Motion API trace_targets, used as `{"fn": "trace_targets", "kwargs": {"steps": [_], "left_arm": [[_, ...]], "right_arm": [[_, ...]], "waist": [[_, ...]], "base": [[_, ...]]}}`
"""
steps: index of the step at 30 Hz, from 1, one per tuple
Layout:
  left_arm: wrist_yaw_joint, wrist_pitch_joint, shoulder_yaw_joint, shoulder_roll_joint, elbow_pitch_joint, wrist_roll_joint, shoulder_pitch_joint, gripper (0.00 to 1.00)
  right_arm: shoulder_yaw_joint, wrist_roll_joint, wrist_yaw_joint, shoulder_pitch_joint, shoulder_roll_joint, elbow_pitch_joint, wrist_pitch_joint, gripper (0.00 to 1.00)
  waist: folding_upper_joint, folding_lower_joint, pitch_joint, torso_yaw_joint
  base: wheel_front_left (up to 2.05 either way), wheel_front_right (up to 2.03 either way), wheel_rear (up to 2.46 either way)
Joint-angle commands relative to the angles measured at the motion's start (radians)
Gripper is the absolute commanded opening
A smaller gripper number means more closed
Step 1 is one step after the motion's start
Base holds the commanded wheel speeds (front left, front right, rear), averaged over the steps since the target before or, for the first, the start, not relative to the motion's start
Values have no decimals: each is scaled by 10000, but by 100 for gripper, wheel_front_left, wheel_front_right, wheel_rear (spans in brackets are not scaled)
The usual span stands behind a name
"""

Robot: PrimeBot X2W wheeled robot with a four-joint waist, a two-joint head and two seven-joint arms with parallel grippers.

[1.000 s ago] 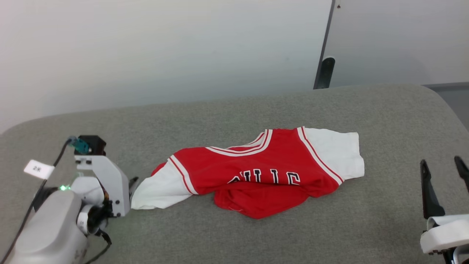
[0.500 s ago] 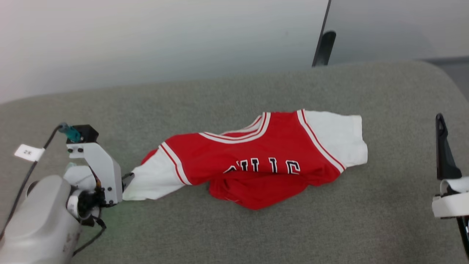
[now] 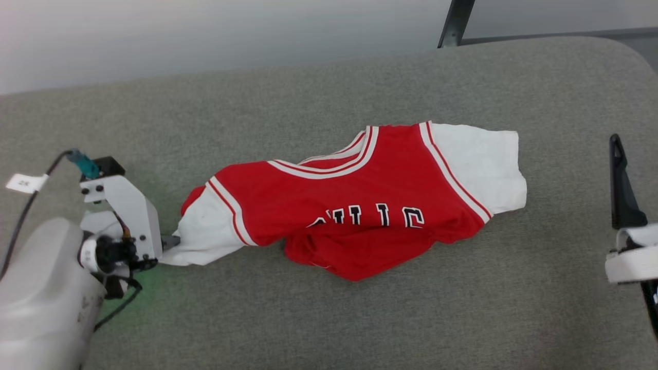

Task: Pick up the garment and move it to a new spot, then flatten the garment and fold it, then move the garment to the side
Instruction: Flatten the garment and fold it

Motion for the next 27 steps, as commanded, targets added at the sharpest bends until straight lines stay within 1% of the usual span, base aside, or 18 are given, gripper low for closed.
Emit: {"fn": "trace_targets", "kwargs": {"steps": [1, 2, 5, 8, 10, 12, 13, 15, 17, 22, 27], "left_arm": [[148, 349, -179, -227, 380, -110, 507, 37], [224, 520, -126, -308, 438, -236, 538, 0], [332, 919, -125, -507, 443, -410, 556, 0], [377, 1180, -156, -523, 352, -495, 496, 0], [265, 1177, -138, -530, 183, -539, 440, 0], [276, 1278, -127, -569, 108, -602, 379, 0], [276, 1278, -127, -569, 108, -602, 379, 0], [284, 1271, -30, -678, -54, -741, 267, 0], [268, 1108, -51, -686, -208, -659, 173, 0], [421, 1058, 22, -722, -393, -724, 35, 0], [404, 724, 109, -635, -741, -650, -171, 0]], "right_arm": [[13, 102, -10, -315, -76, 3, 102, 100], [78, 140, -10, -360, -118, 20, 179, 100], [286, 430, -10, -546, -348, 100, 525, 100], [394, 690, -10, -801, -645, 139, 931, 100], [482, 884, -10, -989, -836, 148, 1180, 100], [626, 1058, -10, -1169, -1044, 199, 1412, 100], [626, 1058, -10, -1169, -1044, 199, 1412, 100], [774, 1243, -10, -1459, -1335, 330, 1714, 100], [879, 1357, -10, -1660, -1459, 418, 1876, 100], [937, 1424, -10, -1881, -1579, 586, 1963, 100], [1073, 1403, -10, -1968, -1563, 693, 1927, 100]], "waist": [[0, 0, 113, 75], [0, 0, 132, 96], [0, 0, 170, 167], [0, 0, 209, 235], [0, 0, 242, 274], [0, 0, 273, 320], [0, 0, 273, 320], [0, 0, 315, 393], [0, 0, 336, 447], [0, 0, 345, 551], [0, 0, 309, 635]], "base": [[0, 0, 0], [0, 0, 0], [0, 0, 0], [0, 0, 0], [0, 0, 0], [0, 0, 0], [0, 0, 0], [0, 0, 0], [0, 0, 0], [0, 0, 0], [0, 0, 0]]}}
